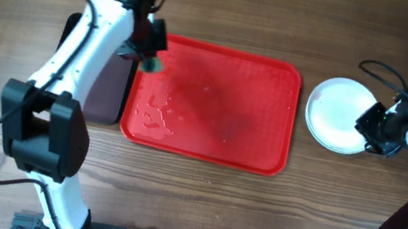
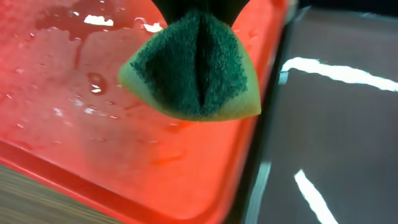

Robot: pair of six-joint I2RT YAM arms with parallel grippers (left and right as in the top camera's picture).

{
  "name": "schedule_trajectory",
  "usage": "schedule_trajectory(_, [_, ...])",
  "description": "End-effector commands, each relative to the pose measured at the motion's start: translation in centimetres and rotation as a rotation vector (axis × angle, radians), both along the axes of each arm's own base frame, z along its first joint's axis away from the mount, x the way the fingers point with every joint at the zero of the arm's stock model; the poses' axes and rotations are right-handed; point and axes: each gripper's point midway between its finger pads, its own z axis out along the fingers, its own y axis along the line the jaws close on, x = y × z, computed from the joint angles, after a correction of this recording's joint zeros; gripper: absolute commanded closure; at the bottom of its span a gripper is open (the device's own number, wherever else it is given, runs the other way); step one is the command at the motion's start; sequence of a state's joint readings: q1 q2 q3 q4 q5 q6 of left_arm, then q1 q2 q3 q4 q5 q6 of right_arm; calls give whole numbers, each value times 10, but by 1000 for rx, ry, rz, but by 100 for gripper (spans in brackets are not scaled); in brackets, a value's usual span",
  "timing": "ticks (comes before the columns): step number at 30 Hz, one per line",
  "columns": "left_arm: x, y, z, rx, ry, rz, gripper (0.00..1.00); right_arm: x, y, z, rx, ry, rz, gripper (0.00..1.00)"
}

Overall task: Clean dirty plates on tray and stack at the side
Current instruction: 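Carry the white plate right and lower it onto the blue plate stack, then place the sponge on the dark brown tray with the left gripper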

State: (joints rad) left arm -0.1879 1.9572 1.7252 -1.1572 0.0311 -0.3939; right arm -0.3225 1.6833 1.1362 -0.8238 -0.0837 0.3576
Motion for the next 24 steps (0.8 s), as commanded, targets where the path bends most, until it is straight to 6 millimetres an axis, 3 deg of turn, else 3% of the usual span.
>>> schedule_trajectory(1, [-4,37,39,21,-67,60,96,33,16,55,31,-152,121,66])
schedule_trajectory(5, [-15,66,37,40,-15,126,96,44,35,93,28,-223,206,65])
schedule_trajectory(8, [-19,91,30,79,3,178,96,48,63,111,48,-281,299,62])
schedule_trajectory(12, [-15,106,16,102,-7,158,96,48,97,111,58,-279,392,62])
schedule_trajectory(16, [-15,110,-12,121,-5,64,96,48,127,112,66,-280,470,61])
schedule_trajectory(24, [-21,113,-72,151,9,-3,94,45,154,111,60,-275,539,60])
